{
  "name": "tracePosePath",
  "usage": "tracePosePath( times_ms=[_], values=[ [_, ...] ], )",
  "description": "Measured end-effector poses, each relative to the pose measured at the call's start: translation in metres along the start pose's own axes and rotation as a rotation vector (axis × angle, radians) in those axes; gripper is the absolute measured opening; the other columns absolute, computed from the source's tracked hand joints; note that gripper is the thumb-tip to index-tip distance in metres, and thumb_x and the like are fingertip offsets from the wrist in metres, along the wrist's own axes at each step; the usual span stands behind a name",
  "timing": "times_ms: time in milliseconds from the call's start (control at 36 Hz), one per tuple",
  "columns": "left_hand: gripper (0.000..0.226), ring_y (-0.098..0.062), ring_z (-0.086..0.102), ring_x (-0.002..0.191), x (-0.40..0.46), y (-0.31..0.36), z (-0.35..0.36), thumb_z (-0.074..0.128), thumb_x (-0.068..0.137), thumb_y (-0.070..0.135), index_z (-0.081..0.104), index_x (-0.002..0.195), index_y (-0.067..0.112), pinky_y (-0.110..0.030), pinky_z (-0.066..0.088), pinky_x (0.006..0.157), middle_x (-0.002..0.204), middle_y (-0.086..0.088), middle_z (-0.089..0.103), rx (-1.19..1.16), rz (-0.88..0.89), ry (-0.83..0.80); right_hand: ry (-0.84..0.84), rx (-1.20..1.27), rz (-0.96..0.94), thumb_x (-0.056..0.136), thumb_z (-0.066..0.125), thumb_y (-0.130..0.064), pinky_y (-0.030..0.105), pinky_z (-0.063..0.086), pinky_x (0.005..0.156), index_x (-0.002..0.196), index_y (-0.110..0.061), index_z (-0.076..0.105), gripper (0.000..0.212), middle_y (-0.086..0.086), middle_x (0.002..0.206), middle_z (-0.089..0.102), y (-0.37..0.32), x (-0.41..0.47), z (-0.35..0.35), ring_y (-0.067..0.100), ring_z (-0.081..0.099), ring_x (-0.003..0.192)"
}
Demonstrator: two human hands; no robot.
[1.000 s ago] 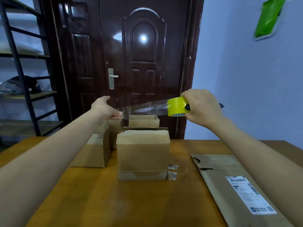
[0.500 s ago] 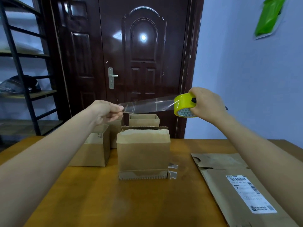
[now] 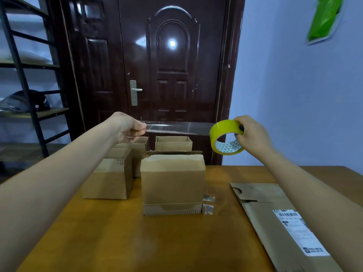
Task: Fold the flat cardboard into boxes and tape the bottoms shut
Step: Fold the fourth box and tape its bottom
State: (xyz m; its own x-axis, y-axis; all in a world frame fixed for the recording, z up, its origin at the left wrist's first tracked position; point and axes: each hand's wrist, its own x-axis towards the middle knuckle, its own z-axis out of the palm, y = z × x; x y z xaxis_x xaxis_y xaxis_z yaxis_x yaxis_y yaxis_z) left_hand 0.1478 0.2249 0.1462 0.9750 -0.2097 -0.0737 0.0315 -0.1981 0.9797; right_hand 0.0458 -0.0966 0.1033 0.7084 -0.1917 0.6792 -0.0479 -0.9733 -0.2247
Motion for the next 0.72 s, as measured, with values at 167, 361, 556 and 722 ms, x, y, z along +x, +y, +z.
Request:
tracePosePath(
  times_ms=[167, 361, 556, 722],
  values=[
    [0.017, -0.016, 0.05, 0.059, 0.001, -0.012, 0.003, 0.054, 0.091, -0.005, 0.061, 0.076, 0.002, -0.025, 0.044, 0.061, 0.064, -0.008, 0.056, 0.047, 0.009, -0.007, -0.032, -0.414, -0.254, 0.066, 0.07, 0.007, 0.035, 0.038, 0.054, 0.095, -0.002, 0.063, 0.031, 0.014, 0.082, 0.058, 0.003, 0.004, -0.003, 0.035, 0.057, 0.07],
    [0.011, -0.014, 0.053, 0.053, 0.004, -0.019, 0.005, 0.056, 0.09, -0.003, 0.062, 0.081, 0.001, -0.025, 0.049, 0.058, 0.063, -0.007, 0.057, 0.06, 0.012, 0.033, -0.05, -0.682, -0.389, 0.028, 0.073, 0.018, 0.03, 0.025, 0.051, 0.055, -0.004, 0.053, 0.04, 0.01, 0.052, 0.047, -0.005, 0.002, 0.001, 0.026, 0.047, 0.042],
    [0.006, -0.016, 0.067, 0.073, 0.007, -0.022, -0.013, 0.058, 0.092, 0.007, 0.064, 0.091, 0.004, -0.035, 0.059, 0.058, 0.081, -0.01, 0.068, 0.184, 0.029, -0.051, -0.14, -0.545, -0.268, 0.085, 0.049, -0.003, 0.032, 0.025, 0.067, 0.116, -0.011, 0.057, 0.033, 0.007, 0.098, 0.054, -0.003, 0.005, -0.01, 0.03, 0.055, 0.087],
    [0.007, -0.023, 0.068, 0.085, 0.004, -0.021, -0.009, 0.056, 0.093, 0.007, 0.062, 0.091, 0.003, -0.042, 0.059, 0.067, 0.09, -0.013, 0.07, 0.12, 0.009, -0.124, -0.122, -0.512, -0.252, 0.085, 0.051, -0.003, 0.032, 0.027, 0.066, 0.119, -0.011, 0.059, 0.036, 0.008, 0.1, 0.056, 0.004, 0.004, -0.017, 0.032, 0.056, 0.089]
  ],
)
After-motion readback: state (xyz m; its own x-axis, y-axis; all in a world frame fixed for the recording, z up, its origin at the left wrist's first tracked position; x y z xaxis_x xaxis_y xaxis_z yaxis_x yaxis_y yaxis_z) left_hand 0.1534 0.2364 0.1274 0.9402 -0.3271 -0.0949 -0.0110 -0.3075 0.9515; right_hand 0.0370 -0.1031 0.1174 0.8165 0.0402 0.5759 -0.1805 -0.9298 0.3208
